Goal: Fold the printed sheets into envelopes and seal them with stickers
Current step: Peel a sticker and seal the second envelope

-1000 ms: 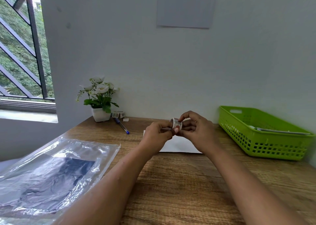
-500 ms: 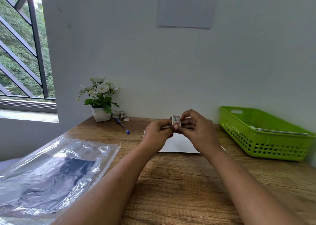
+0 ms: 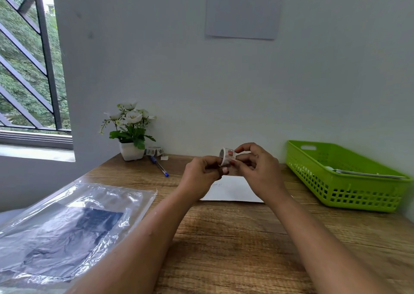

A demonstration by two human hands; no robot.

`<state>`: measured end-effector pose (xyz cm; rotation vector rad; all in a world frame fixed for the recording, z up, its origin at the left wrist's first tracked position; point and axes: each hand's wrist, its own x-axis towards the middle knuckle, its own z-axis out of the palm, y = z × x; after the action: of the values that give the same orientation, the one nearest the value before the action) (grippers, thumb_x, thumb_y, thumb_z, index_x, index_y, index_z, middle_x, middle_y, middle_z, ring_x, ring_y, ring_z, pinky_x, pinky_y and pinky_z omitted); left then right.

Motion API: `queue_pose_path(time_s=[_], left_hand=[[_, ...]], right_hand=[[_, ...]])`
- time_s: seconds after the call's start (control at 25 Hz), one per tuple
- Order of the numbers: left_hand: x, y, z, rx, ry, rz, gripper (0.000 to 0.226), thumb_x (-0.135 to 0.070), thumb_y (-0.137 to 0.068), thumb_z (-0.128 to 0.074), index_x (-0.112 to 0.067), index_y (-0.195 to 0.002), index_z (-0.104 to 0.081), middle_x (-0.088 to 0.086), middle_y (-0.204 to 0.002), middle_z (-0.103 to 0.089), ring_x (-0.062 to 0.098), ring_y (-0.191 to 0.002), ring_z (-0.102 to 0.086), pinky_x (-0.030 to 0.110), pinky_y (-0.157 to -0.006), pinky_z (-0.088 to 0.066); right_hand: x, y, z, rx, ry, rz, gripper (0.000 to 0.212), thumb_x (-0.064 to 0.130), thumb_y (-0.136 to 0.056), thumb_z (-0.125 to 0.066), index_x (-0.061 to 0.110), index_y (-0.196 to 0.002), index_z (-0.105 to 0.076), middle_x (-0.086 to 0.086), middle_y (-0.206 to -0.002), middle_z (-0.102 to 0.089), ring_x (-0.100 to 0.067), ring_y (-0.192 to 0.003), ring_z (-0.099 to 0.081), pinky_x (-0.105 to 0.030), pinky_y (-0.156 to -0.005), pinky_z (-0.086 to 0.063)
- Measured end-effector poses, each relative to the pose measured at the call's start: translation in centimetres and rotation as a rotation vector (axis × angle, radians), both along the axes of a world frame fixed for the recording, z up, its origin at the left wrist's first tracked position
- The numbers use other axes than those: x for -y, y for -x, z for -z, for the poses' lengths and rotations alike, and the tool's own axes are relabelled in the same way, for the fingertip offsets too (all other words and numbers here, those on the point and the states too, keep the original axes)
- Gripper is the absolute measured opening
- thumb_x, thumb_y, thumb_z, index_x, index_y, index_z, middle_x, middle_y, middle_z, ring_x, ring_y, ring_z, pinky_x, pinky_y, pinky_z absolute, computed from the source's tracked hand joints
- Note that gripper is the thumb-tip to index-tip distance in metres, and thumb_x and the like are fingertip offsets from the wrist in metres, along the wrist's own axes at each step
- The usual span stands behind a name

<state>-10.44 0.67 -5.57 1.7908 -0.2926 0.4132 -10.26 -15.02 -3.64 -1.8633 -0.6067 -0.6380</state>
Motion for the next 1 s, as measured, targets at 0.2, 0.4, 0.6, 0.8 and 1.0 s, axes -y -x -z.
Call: queue_pose_path(time_s=[0.2,0.4,0.6,0.8,1.0], left_hand=[[0.9,0.4,-0.3,-0.003,0.120,0.056,0.012,-0.011,-0.093,-0.058,-0.014,-0.090,-0.068,0.007,-0.077,-0.068,0.014,-0.068,-0.070,0.024,-0.068,-0.057],[1.5,1.0,-0.6,0.002,0.080,0.004,0.017,-0.019,-0.096,-0.054,-0.017,-0.084,-0.067,0.003,-0.063,-0.063,0.018,-0.055,-0.066,0.027,-0.061,-0.054],[1.6,1.2,-0.7,0.022,0.075,-0.001,0.017,-0.020,-0.096,-0.054,-0.019,-0.085,-0.067,0.003,-0.064,-0.062,0.020,-0.057,-0.065,0.034,-0.066,-0.056],[1.6,1.3,-0.7,0.020,0.053,0.001,0.017,-0.018,-0.095,-0.054,-0.019,-0.082,-0.065,0.003,-0.064,-0.061,0.019,-0.056,-0.064,0.032,-0.064,-0.055],[1.4,1.1,-0.6,0.021,0.013,-0.005,0.022,-0.018,-0.095,-0.054,-0.024,-0.076,-0.064,0.003,-0.063,-0.061,0.019,-0.057,-0.065,0.030,-0.063,-0.054]], right_hand=[[-0.2,-0.1,0.2,0.056,-0.011,0.016,0.018,0.008,-0.081,-0.071,0.020,-0.091,-0.063,0.013,-0.079,-0.068,0.010,-0.076,-0.065,-0.005,-0.066,-0.048],[-0.1,-0.2,0.4,0.135,0.015,0.067,0.009,0.010,-0.084,-0.068,0.014,-0.092,-0.068,0.015,-0.079,-0.067,0.016,-0.078,-0.062,-0.002,-0.067,-0.045],[0.0,-0.2,0.3,0.179,0.077,0.096,0.014,0.011,-0.085,-0.066,0.012,-0.099,-0.068,0.014,-0.083,-0.066,0.010,-0.081,-0.062,-0.005,-0.069,-0.047],[0.3,-0.5,0.2,0.176,0.107,0.103,0.011,0.011,-0.085,-0.067,0.011,-0.096,-0.068,0.012,-0.081,-0.067,0.002,-0.081,-0.064,-0.010,-0.069,-0.049],[0.4,-0.6,0.2,0.165,0.153,0.114,0.008,0.013,-0.085,-0.068,0.015,-0.092,-0.068,0.007,-0.081,-0.071,-0.004,-0.079,-0.068,-0.024,-0.070,-0.055]])
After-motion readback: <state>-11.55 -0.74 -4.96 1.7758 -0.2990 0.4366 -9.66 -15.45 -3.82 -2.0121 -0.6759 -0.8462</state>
